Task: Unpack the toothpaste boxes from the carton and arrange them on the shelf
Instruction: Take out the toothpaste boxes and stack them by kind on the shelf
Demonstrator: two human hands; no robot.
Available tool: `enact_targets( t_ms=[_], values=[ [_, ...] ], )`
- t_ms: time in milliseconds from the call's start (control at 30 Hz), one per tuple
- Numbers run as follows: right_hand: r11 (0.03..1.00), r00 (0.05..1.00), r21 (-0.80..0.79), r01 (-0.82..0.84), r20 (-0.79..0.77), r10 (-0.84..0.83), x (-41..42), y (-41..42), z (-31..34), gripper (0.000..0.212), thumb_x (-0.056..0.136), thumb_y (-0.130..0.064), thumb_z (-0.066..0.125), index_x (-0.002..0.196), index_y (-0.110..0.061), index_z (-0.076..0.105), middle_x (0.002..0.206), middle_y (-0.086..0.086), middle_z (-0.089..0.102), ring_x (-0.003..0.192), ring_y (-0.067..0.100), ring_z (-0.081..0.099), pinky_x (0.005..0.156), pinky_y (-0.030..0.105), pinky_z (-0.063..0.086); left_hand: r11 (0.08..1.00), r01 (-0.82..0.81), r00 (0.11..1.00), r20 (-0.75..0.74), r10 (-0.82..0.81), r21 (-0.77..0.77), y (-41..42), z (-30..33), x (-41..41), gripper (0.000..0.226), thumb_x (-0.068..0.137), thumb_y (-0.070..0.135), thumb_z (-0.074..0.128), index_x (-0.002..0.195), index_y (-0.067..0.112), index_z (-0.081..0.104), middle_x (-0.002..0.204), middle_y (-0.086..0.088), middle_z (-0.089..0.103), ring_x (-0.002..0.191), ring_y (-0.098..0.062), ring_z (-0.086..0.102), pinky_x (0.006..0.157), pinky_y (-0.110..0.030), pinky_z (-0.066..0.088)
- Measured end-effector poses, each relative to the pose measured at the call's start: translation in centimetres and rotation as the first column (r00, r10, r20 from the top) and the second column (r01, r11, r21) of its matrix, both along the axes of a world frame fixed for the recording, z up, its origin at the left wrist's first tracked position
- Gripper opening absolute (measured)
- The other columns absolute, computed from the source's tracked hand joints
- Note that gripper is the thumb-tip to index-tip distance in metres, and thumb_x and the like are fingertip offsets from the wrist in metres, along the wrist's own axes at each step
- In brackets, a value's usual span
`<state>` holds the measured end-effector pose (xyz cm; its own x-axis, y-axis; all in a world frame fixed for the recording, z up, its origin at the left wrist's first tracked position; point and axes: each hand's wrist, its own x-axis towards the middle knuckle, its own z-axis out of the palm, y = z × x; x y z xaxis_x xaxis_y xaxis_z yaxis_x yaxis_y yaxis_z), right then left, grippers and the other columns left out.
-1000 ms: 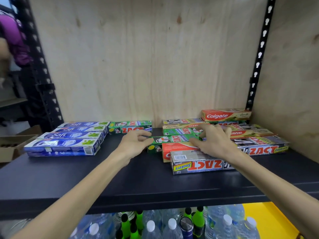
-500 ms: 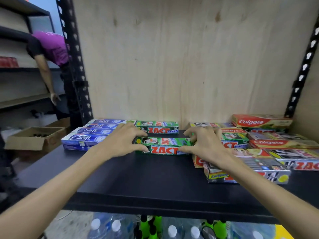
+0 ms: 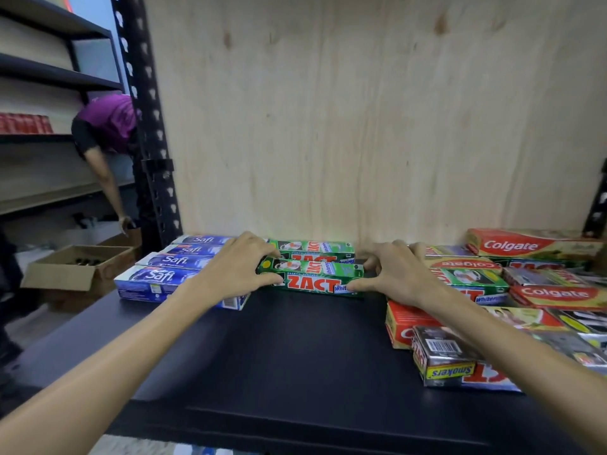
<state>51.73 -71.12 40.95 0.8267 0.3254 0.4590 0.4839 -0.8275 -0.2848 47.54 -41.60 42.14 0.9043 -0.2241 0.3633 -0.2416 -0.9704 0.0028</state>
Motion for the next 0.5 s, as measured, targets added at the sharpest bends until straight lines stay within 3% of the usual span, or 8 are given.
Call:
enact_targets(
  t_ms=[200,333,500],
  values=[
    [1.0,1.0,0.001,-0.002,0.028,0.002,1.7,1.0,-0.5,0.081,0.075,-0.065,0.073,0.141,-0.027,0.045,0.112,-0.011,0.072,0.119,0.018,0.048,0.088,0.038,0.021,0.993,-0.081,0.996,0.024,0.084,-0.089,0.1,0.5,1.9,0.07,0.077,0.056,0.079,0.133,0.019,0.061,0.128,-0.001,0.063,0.12,-0.02,0.051,0.098,-0.04,0.044],
    [1.0,1.0,-0.016,0.011,0.015,-0.011,2.8,1.5,-0.4,0.085,0.078,-0.061,0.073,0.147,-0.024,0.039,0.116,-0.009,0.071,0.12,0.019,0.045,0.094,0.04,0.021,0.973,-0.113,0.993,-0.046,0.106,-0.2,0.5,0.5,2.7,0.075,0.071,0.056,0.083,0.131,0.017,0.062,0.13,-0.001,0.064,0.117,-0.018,0.058,0.097,-0.038,0.048],
    [0.999,0.999,0.029,0.035,0.033,-0.036,3.6,1.5,-0.9,0.071,0.072,-0.062,0.077,0.125,-0.022,0.05,0.091,-0.008,0.075,0.11,0.018,0.055,0.081,0.037,0.019,0.941,-0.113,0.992,-0.089,0.089,-0.318,1.0,0.4,3.3,0.08,0.065,0.051,0.088,0.131,0.016,0.063,0.13,0.0,0.066,0.111,-0.011,0.059,0.095,-0.032,0.047]
  ],
)
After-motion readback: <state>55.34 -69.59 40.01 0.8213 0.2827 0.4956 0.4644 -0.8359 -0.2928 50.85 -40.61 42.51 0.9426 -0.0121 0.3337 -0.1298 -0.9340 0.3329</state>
